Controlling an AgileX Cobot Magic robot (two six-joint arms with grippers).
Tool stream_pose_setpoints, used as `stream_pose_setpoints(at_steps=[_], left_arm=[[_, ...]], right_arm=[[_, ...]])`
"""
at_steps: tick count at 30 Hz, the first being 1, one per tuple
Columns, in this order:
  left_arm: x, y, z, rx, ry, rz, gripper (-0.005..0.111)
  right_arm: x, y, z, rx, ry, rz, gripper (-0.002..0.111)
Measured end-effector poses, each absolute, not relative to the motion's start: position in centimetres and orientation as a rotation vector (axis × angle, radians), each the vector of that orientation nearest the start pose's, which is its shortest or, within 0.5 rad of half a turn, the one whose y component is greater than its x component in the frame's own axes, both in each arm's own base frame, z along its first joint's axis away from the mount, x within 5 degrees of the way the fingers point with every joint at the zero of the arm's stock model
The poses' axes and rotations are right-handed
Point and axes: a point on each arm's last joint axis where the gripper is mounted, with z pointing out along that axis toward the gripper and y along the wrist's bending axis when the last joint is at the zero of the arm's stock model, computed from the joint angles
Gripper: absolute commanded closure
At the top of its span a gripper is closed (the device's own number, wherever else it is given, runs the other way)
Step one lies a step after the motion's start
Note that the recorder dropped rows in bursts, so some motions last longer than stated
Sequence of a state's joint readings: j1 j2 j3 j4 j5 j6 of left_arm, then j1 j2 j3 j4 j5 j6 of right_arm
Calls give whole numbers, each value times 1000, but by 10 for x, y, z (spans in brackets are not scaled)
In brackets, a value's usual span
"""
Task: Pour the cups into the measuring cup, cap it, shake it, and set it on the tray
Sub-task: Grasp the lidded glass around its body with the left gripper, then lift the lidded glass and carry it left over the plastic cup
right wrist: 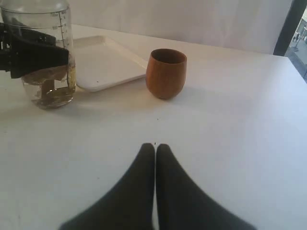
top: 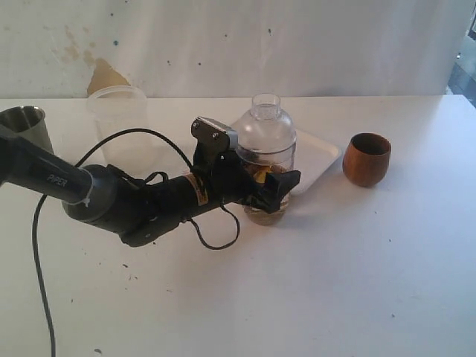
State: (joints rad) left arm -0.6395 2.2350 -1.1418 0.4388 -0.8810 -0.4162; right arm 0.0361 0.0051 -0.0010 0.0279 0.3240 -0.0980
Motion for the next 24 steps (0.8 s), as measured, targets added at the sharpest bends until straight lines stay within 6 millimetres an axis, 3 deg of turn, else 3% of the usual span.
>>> stream_pose_setpoints(at_steps=[7,12,14,16,19,21,24], left_arm=[[328,-287,130,861,1751,-799,107],[309,-269,184,949,1703,-698,107],[309,-257,207,867,1655,-674,107],[314,-242,223,685,1636,-762,107],[305,-237,223,750,1598,-820,107],[298,-245,218,804,1631,-700,107],[304,-236,211,642,1726,-586,107]], right_arm=[[54,3,184,-104,1809,-17,107],[54,3,184,-104,1809,-17,107],[54,3,184,-104,1809,-17,107],[54,3,184,-104,1809,-17,107],[54,3,184,-104,1809,-17,107],[54,3,184,-104,1809,-17,107],[54,3,184,-104,1809,-17,107]])
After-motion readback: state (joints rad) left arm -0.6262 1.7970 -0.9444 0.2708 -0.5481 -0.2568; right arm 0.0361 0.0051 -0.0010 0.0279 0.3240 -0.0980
